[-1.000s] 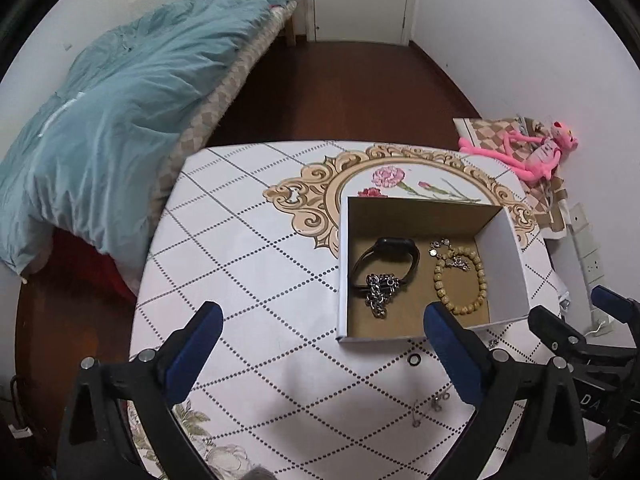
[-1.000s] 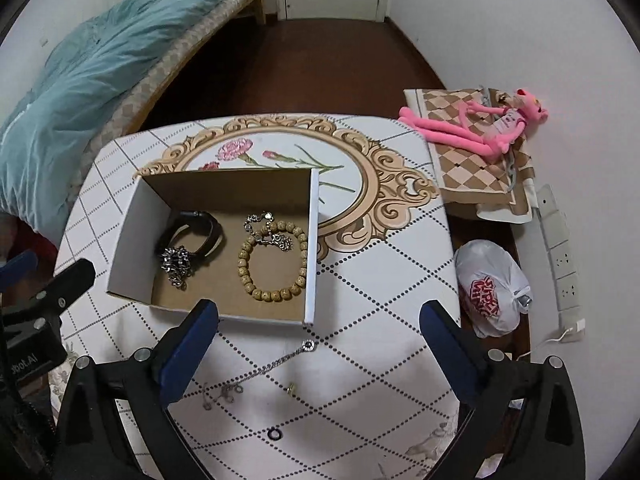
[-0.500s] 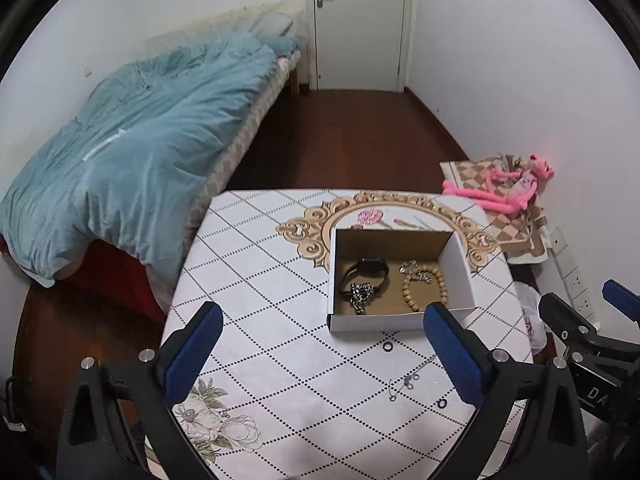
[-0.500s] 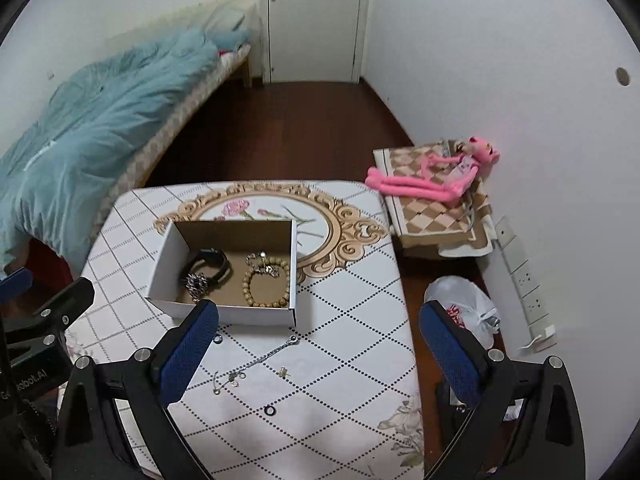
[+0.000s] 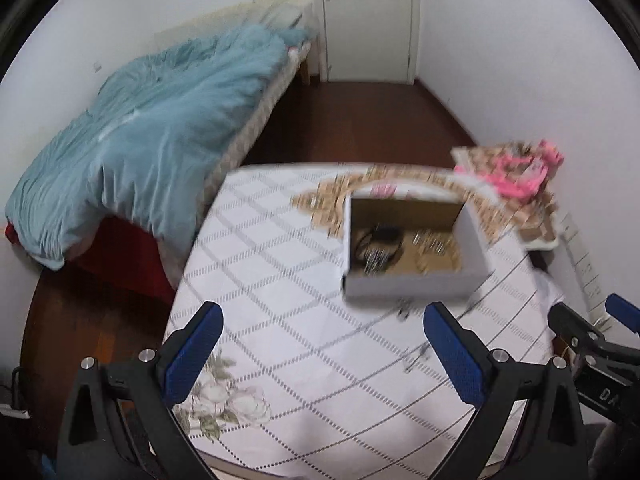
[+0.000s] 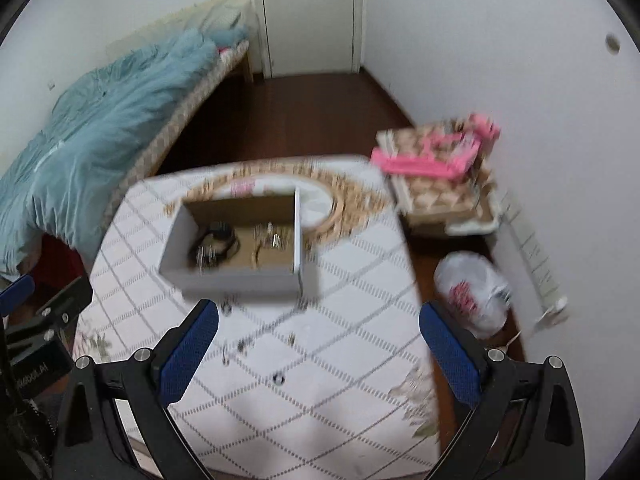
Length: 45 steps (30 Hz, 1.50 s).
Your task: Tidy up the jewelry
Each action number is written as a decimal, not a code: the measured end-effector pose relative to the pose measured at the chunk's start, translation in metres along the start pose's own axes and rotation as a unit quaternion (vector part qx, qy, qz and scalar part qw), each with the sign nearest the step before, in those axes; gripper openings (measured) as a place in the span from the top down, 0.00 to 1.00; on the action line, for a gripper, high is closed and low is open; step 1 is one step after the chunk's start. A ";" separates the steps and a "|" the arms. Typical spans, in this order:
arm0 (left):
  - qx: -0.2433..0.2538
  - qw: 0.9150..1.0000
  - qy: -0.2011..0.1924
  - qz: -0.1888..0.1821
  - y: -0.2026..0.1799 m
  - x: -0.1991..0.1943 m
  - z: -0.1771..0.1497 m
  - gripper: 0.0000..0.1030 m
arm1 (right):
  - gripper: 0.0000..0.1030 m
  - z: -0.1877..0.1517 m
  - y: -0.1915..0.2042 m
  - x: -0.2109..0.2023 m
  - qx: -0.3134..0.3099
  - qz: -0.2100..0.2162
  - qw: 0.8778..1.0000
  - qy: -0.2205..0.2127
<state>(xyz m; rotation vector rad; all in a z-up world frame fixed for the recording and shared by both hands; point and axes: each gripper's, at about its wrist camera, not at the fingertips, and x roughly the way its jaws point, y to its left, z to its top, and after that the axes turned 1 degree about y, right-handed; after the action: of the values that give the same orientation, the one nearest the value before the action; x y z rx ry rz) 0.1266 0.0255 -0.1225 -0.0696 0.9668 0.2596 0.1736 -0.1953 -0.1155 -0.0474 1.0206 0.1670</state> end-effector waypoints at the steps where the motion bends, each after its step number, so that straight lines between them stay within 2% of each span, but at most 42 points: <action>1: 0.001 1.000 0.011 0.003 0.000 0.009 -0.007 0.01 | 0.01 -0.010 0.000 0.012 0.002 0.012 1.000 0.011; 3: 0.004 0.999 0.041 0.016 0.001 0.033 -0.026 0.01 | 0.02 -0.030 -0.001 0.038 0.009 0.035 0.999 0.037; 4: 0.006 0.998 0.053 0.018 0.001 0.041 -0.033 0.01 | 0.06 -0.041 -0.002 0.050 0.011 0.044 0.998 0.049; 7: 0.012 0.995 0.093 0.027 0.001 0.070 -0.058 0.01 | 0.36 -0.068 0.000 0.085 0.013 0.055 0.995 0.078; 8: 0.014 0.994 0.101 0.028 0.001 0.076 -0.064 0.01 | 0.39 -0.075 0.002 0.094 0.011 0.058 0.995 0.083; 13: 0.013 0.991 0.130 0.030 0.004 0.096 -0.081 0.01 | 0.39 -0.097 0.018 0.119 -0.011 0.065 0.994 0.085; 16: 0.013 0.991 0.133 0.032 0.007 0.101 -0.084 0.01 | 0.41 -0.100 0.030 0.123 -0.037 0.037 0.996 0.069; 18: 0.014 0.991 0.132 0.030 0.006 0.102 -0.084 0.01 | 0.55 -0.102 0.036 0.121 -0.049 0.014 0.997 0.058; 19: 0.014 0.991 0.131 0.029 0.005 0.103 -0.083 0.01 | 0.78 -0.102 0.037 0.120 -0.054 0.012 0.997 0.049; 20: 0.014 0.991 0.130 0.025 0.003 0.104 -0.082 0.01 | 0.87 -0.101 0.037 0.119 -0.053 0.012 0.997 0.047; 23: 0.019 0.992 0.123 0.011 -0.006 0.106 -0.073 0.01 | 0.87 -0.098 0.026 0.118 -0.031 0.025 0.998 0.051; 26: 0.023 0.993 0.113 -0.019 -0.021 0.106 -0.064 0.01 | 0.87 -0.093 0.002 0.114 0.003 0.027 0.999 0.045; 30: 0.034 0.989 0.125 -0.076 -0.053 0.114 -0.054 0.01 | 0.87 -0.090 -0.027 0.109 0.039 0.017 0.998 0.042; 32: 0.047 0.987 0.127 -0.089 -0.069 0.120 -0.051 0.03 | 0.87 -0.090 -0.037 0.111 0.050 0.010 0.998 0.042; 37: 0.095 0.981 0.139 -0.098 -0.103 0.135 -0.049 0.23 | 0.87 -0.089 -0.055 0.113 0.065 0.004 0.997 0.041; 38: 0.105 0.981 0.135 -0.089 -0.109 0.133 -0.051 0.25 | 0.87 -0.089 -0.056 0.114 0.067 0.004 0.997 0.041; 40: 0.121 0.980 0.123 -0.097 -0.115 0.132 -0.050 0.29 | 0.87 -0.088 -0.059 0.116 0.072 0.005 0.997 0.041; 41: 0.126 0.980 0.118 -0.101 -0.117 0.131 -0.050 0.35 | 0.87 -0.088 -0.059 0.116 0.074 0.004 0.996 0.041; 43: 0.140 0.978 0.107 -0.110 -0.120 0.127 -0.050 0.55 | 0.87 -0.088 -0.061 0.115 0.078 0.005 0.996 0.040; 44: 0.145 0.977 0.104 -0.114 -0.120 0.125 -0.051 0.81 | 0.87 -0.087 -0.063 0.115 0.081 0.005 0.996 0.039; 45: 0.146 0.976 0.106 -0.120 -0.121 0.124 -0.051 0.97 | 0.87 -0.086 -0.063 0.115 0.082 0.005 0.996 0.038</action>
<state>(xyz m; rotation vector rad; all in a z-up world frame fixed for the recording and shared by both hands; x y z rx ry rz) 0.1827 -0.0773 -0.2599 0.0568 1.1891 -0.1164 0.1696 -0.2544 -0.2608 0.1019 1.1079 0.0902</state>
